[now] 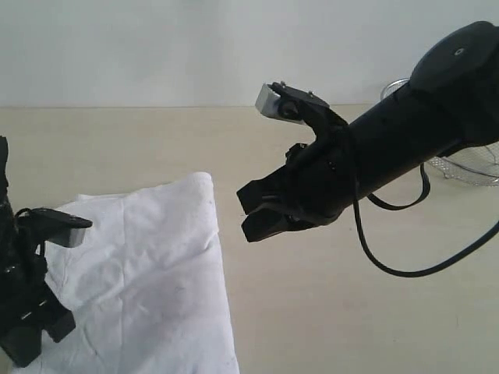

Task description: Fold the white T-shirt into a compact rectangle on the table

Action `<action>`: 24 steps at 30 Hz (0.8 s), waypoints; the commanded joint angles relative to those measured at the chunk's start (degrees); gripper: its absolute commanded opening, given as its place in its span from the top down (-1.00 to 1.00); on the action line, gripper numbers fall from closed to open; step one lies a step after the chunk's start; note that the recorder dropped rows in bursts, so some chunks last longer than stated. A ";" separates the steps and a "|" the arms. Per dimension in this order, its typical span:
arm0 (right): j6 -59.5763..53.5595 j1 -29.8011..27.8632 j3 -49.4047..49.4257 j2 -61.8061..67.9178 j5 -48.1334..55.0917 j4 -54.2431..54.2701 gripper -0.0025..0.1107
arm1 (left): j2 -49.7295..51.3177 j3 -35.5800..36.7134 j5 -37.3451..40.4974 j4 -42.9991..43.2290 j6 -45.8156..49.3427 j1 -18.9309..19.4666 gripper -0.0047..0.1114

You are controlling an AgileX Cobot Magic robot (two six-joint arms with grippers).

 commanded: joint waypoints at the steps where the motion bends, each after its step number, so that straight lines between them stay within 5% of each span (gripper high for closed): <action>1: -0.60 -0.07 0.21 -0.60 0.32 0.04 0.96 | 0.15 -0.12 1.80 7.51 -6.04 -0.18 0.84; 7: -0.60 -0.07 0.21 -0.60 0.32 0.04 0.96 | -4.09 -1.62 3.57 8.41 -6.66 0.84 0.84; 13: -0.73 -0.07 0.21 -0.60 0.20 -0.08 0.96 | -10.55 -12.57 -2.14 1.77 -5.42 5.15 0.84; 17: -0.73 -0.07 0.21 -0.60 -0.46 -0.08 0.96 | -6.23 -17.69 -2.16 -9.56 4.33 5.61 0.84; 24: -0.73 -0.07 0.21 -0.60 -0.22 -0.08 0.96 | 4.46 -18.51 -1.34 -9.56 4.91 5.48 0.84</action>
